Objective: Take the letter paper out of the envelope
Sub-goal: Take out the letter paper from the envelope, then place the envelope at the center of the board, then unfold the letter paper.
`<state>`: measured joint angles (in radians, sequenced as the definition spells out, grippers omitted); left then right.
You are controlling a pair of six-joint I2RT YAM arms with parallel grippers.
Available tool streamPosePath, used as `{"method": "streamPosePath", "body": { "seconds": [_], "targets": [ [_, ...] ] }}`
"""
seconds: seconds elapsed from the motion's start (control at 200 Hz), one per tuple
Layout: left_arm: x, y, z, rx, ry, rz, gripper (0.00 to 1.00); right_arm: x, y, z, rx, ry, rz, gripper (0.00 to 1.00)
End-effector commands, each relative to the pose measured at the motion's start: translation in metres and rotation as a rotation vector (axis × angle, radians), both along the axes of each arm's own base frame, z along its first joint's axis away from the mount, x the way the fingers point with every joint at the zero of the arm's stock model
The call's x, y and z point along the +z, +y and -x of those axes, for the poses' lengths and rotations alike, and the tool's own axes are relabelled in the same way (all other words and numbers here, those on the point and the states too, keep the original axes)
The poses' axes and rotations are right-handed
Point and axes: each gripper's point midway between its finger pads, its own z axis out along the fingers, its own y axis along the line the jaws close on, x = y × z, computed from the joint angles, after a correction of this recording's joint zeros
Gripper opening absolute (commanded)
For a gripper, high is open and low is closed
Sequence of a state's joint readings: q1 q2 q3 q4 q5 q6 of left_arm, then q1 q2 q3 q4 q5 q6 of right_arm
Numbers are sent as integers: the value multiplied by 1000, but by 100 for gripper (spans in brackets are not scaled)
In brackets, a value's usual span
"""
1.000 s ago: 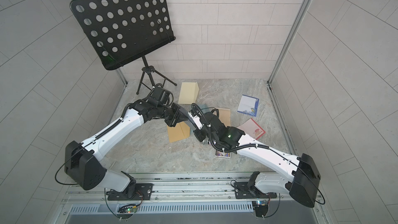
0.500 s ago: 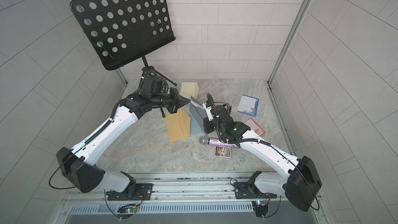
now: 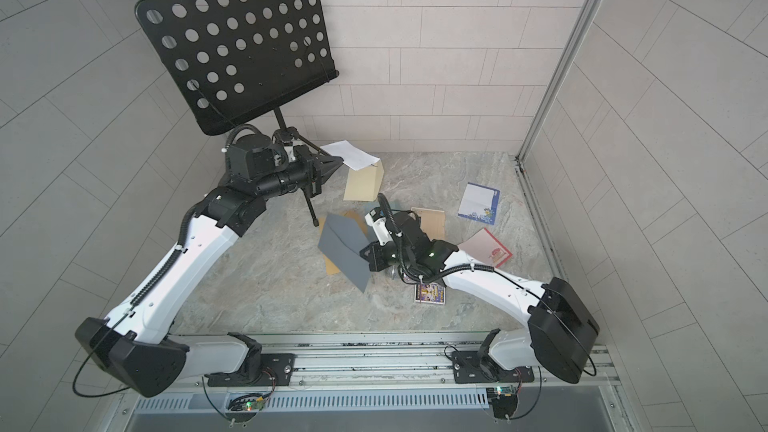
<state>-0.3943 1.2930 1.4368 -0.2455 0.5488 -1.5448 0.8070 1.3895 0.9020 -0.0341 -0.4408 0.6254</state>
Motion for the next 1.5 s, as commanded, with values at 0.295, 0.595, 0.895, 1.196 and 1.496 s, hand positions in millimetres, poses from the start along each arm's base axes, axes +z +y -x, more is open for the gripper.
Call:
{"method": "streamPosePath", "body": {
  "seconds": [0.295, 0.595, 0.895, 1.196, 1.496],
  "targets": [
    [29, 29, 11, 107, -135, 26, 0, -45, 113, 8, 94, 188, -69, 0],
    [8, 40, 21, 113, -103, -32, 0, -111, 131, -25, 11, 272, 101, 2],
    [-1, 55, 14, 131, -90, -32, 0, -121, 111, -52, -60, 281, 156, 51],
    [3, 66, -1, 150, -85, -38, 0, -67, 63, -72, -165, 219, 150, 67],
    [15, 62, -17, 144, -106, -22, 0, 17, -40, -95, -356, 137, 28, 68]
  ]
}}
